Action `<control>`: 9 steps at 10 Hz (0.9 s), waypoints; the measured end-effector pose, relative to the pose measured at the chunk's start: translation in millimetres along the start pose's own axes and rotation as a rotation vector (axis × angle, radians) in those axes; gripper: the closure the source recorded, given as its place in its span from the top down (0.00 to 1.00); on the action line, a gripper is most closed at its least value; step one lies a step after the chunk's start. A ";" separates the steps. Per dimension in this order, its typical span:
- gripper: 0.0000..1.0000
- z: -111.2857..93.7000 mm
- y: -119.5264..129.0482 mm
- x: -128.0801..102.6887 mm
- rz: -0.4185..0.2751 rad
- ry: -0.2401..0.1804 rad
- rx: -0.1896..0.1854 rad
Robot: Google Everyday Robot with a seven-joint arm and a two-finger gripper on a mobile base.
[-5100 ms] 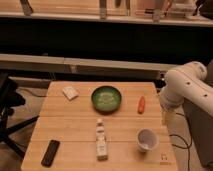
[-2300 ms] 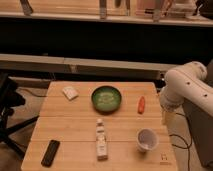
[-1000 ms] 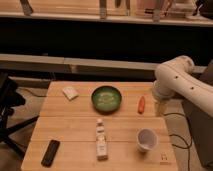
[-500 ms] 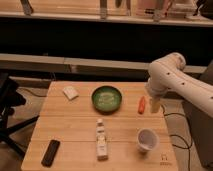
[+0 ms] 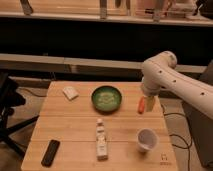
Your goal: Push the ceramic bowl across the table
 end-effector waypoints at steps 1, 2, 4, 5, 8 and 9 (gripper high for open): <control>0.80 2.2 -1.2 0.1 0.000 0.005 -0.004; 0.80 3.9 -3.7 -5.7 -0.006 0.003 -0.007; 0.80 6.4 -6.4 -10.1 -0.010 0.005 -0.011; 0.80 6.5 -6.8 -10.7 -0.011 0.007 -0.013; 0.80 9.2 -9.3 -13.6 -0.016 0.010 -0.016; 0.80 9.6 -11.3 -16.5 -0.020 0.011 -0.016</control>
